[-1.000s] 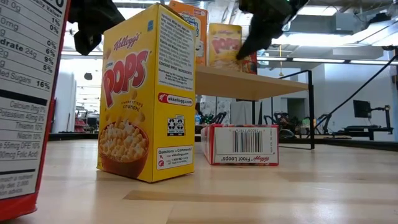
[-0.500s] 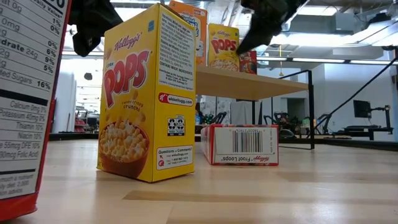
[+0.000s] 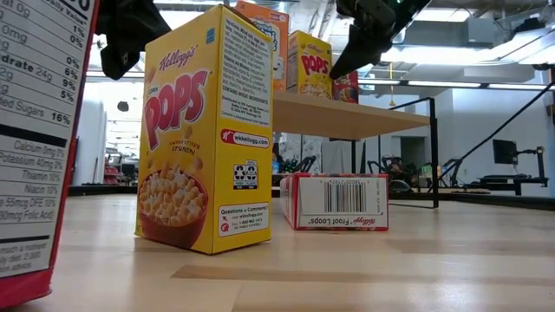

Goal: Stack cereal on shelf
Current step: Put the right yellow cereal box on the shelf aligned with the other yellow cereal box

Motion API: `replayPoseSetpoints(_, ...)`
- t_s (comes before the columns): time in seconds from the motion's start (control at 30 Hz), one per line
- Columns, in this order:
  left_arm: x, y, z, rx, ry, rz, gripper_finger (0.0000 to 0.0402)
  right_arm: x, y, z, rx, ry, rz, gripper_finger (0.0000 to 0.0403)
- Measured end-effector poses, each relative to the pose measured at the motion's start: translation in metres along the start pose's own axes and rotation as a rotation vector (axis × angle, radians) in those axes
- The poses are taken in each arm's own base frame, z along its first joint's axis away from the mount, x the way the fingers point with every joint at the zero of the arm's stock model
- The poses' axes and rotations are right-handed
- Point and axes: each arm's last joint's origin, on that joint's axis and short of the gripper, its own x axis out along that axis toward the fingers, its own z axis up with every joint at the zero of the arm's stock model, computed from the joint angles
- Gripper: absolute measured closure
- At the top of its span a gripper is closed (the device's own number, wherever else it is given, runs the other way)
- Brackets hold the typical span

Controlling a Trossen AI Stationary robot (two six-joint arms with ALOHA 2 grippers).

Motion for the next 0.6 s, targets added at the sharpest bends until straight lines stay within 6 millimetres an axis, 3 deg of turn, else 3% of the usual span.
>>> replayPoseSetpoints(0.23,0.0,0.0,0.0,-0.009,0.001,0.0,0.0401,-0.005,0.002,0.004,-0.007,0.0,0.009,0.0371)
replayPoseSetpoints(0.53,0.0,0.0,0.0,-0.01,0.0,0.001,0.0401,-0.053,0.019,0.057,-0.099,-0.225,0.074,0.039)
replayPoseSetpoints(0.6,0.0,0.0,0.0,-0.009,-0.005,0.006,0.0401,-0.057,0.023,0.062,-0.134,-0.238,0.083,0.0396)
